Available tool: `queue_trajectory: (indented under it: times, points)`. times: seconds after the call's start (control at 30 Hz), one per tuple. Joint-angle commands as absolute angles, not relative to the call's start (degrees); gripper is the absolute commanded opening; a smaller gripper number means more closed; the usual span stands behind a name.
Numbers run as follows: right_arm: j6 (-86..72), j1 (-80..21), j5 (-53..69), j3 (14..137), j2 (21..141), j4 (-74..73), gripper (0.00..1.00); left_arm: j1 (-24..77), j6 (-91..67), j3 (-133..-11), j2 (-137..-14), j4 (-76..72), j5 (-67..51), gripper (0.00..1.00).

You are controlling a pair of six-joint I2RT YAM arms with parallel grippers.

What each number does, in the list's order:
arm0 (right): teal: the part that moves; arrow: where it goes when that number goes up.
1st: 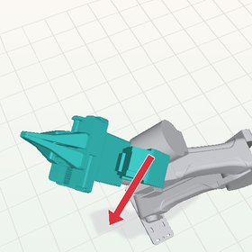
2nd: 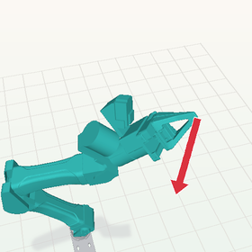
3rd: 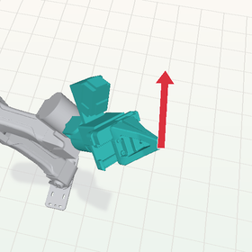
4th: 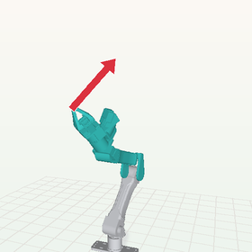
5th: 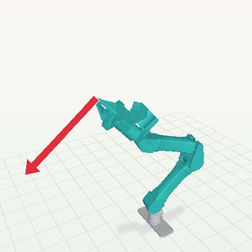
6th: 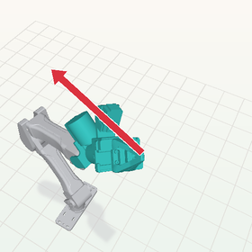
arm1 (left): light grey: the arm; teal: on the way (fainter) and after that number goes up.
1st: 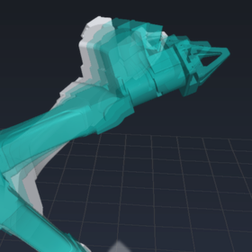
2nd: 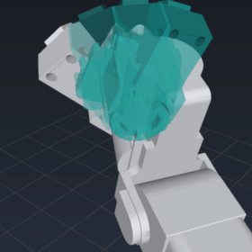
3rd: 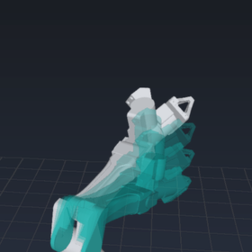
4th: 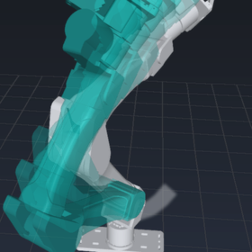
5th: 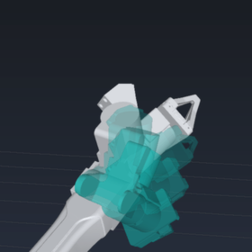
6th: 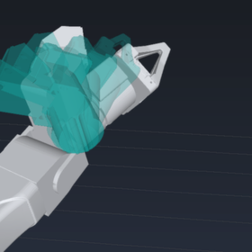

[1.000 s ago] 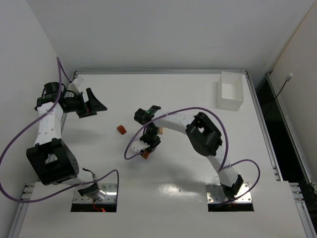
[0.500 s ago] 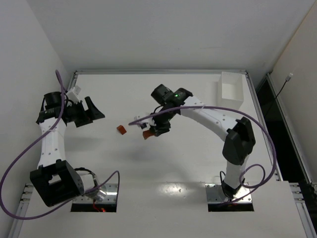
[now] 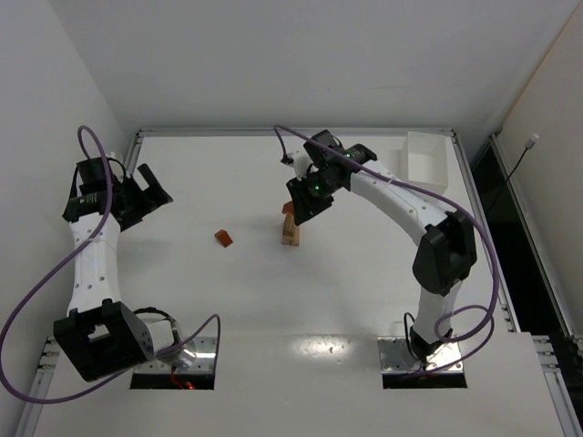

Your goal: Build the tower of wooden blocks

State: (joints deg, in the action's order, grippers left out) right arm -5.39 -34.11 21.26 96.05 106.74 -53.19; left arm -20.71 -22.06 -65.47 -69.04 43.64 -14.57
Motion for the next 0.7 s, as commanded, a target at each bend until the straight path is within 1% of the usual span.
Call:
queue_trajectory:
  times: [0.0, 0.07, 0.1, 0.2, 0.3, 0.47, 0.67]
  points:
    - [-24.5, -35.4, 7.2, 100.4, 105.7, -49.7, 0.0, -20.0, -25.4, -68.3, -68.6, 44.4, -7.0, 1.0]
    - [-28.9, -36.1, 3.7, 102.8, 105.7, -50.3, 0.0, -20.0, -24.9, -68.9, -68.6, 45.2, -6.2, 1.0]
    - [-30.1, -36.7, -0.8, 102.8, 105.7, -50.3, 0.0, -20.0, -24.9, -69.4, -68.6, 45.8, -6.2, 1.0]
    - [-35.4, -38.0, -7.5, 103.4, 105.7, -50.9, 0.0, -20.0, -24.3, -69.4, -68.6, 46.4, -5.6, 1.0]
    - [-40.7, -39.6, -12.2, 103.4, 105.7, -51.5, 0.0, -20.0, -24.3, -69.4, -68.6, 46.9, -4.3, 1.0]
    - [-49.6, -40.9, -11.1, 101.6, 106.8, -52.8, 0.0, -20.0, -24.3, -69.4, -68.6, 46.9, -3.7, 1.0]
    - [-52.6, -45.3, -16.2, 101.6, 107.8, -52.3, 0.0, -20.0, -24.9, -68.4, -68.6, 46.4, -4.2, 1.0]
